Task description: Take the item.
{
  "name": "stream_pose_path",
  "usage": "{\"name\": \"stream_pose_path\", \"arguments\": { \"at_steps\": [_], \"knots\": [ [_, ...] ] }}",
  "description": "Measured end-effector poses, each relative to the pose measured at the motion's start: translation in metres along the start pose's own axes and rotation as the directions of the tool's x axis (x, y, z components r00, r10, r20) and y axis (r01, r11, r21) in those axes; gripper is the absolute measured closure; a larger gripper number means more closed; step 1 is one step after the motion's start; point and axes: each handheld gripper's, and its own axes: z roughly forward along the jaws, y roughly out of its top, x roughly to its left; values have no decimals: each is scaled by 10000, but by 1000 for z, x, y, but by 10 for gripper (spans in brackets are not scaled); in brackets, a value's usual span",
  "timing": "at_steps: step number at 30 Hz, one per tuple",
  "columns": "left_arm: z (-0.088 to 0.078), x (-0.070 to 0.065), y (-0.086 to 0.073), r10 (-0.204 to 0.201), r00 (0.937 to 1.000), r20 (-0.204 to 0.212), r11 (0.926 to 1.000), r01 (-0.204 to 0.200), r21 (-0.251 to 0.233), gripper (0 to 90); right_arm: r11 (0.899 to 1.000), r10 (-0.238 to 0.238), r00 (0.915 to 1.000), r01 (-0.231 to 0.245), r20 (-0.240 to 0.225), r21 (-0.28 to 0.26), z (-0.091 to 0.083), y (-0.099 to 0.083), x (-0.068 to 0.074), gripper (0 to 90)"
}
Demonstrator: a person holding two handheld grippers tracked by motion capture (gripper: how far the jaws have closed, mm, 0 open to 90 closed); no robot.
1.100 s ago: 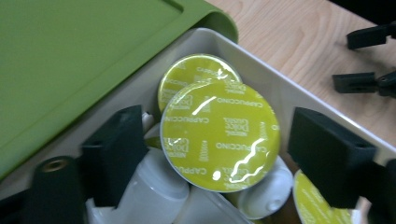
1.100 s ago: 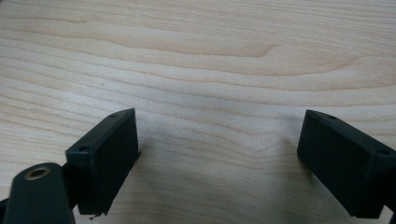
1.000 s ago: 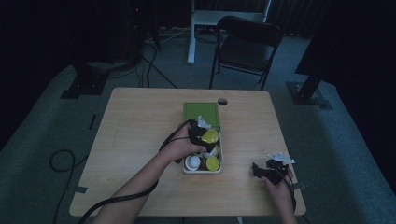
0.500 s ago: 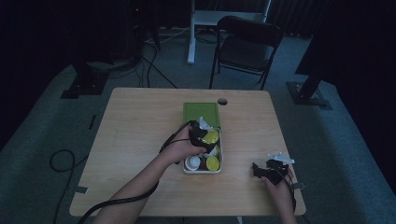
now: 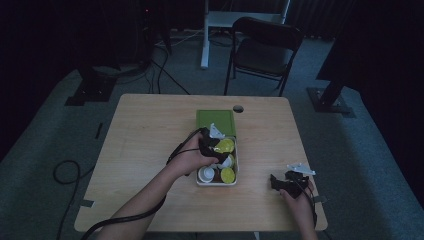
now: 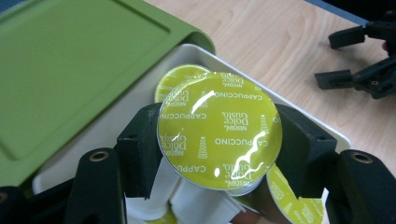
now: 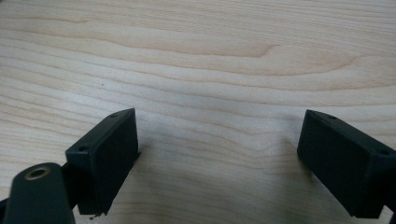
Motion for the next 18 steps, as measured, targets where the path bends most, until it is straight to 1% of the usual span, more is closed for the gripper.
{"name": "stream_pose_path", "arguments": {
  "at_steps": [1,3,5,7,9,12,13,15,16,18],
  "knots": [
    [-1,1,0,32,10000,-17,10000,-32,1,378,10000,1,10000,-1,-2,1,0,0,0,120],
    [-5,2,-1,-79,9999,67,10000,80,-54,378,10000,3,10000,-3,-1,2,0,0,0,120],
    [-9,3,-3,-80,9999,-68,9997,79,-236,378,10000,2,10000,-2,-2,-2,0,0,0,120],
    [-13,4,-4,-196,9996,-196,9988,187,-450,378,10000,-4,10000,4,1,-2,0,0,0,120],
    [-17,5,-6,-230,9995,-195,9984,220,-515,378,10000,-4,10000,4,1,-5,0,0,0,120],
    [-22,8,-9,-303,9991,-290,9981,287,-540,378,10000,-5,10000,5,1,-1,0,0,0,120],
    [-24,10,-11,-315,9990,-304,9984,301,-471,378,10000,-8,10000,8,5,3,0,0,0,120],
    [-26,12,-13,-375,9987,-336,9980,357,-525,378,10000,-2,10000,2,1,0,0,0,0,120],
    [-27,13,-15,-316,9989,-356,9988,302,-391,378,10000,-6,10000,6,4,-3,0,0,0,120],
    [-29,14,-18,-405,9985,-381,9982,387,-465,378,10000,-8,10000,8,7,1,0,0,0,120]
  ]
}}
